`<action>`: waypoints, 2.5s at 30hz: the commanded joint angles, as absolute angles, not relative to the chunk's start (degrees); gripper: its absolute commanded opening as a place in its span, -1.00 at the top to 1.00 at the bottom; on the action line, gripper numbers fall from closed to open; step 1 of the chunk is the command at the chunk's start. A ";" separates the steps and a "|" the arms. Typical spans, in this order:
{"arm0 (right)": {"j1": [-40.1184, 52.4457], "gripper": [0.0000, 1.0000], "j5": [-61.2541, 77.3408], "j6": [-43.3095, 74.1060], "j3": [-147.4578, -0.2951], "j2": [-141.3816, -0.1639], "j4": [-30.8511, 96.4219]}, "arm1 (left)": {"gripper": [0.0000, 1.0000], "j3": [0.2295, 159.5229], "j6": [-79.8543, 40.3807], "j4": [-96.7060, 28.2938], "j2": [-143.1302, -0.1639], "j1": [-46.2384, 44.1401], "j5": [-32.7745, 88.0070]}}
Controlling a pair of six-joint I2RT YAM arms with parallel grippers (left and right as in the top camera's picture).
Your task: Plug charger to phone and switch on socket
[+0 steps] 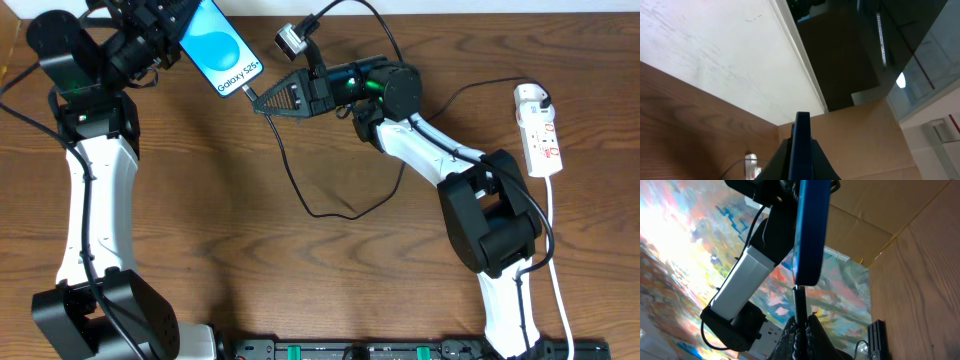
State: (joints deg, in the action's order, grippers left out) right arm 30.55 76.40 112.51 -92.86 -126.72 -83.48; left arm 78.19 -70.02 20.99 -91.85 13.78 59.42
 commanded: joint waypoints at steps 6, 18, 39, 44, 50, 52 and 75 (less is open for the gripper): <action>30.09 0.98 69.78 111.11 -94.06 -125.93 -81.25 | 0.86 78.83 -66.02 21.47 -91.64 12.16 62.37; 30.11 0.97 68.90 108.31 -94.06 -125.93 -77.41 | 0.85 78.83 -65.17 19.79 -91.64 11.75 62.54; 31.38 0.97 64.47 103.37 -94.06 -125.93 -70.19 | 0.85 78.83 -64.05 19.31 -91.64 11.75 60.36; 31.94 0.97 62.87 101.60 -94.06 -125.93 -68.75 | 0.85 78.83 -64.05 19.33 -91.64 11.75 60.36; 32.25 0.97 62.87 100.42 -94.06 -125.93 -67.42 | 0.86 78.83 -63.83 19.33 -91.64 11.84 60.71; 32.25 0.97 63.68 100.42 -94.06 -125.93 -67.31 | 0.85 78.83 -63.86 19.35 -91.64 12.29 59.90; 32.36 0.98 71.99 99.98 -94.06 -125.93 -66.83 | 0.85 78.83 -65.58 19.57 -91.64 17.52 57.36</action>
State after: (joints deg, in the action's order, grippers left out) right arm 31.86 71.13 101.23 -92.86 -126.72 -66.67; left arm 78.19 -64.69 19.05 -92.23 17.78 57.89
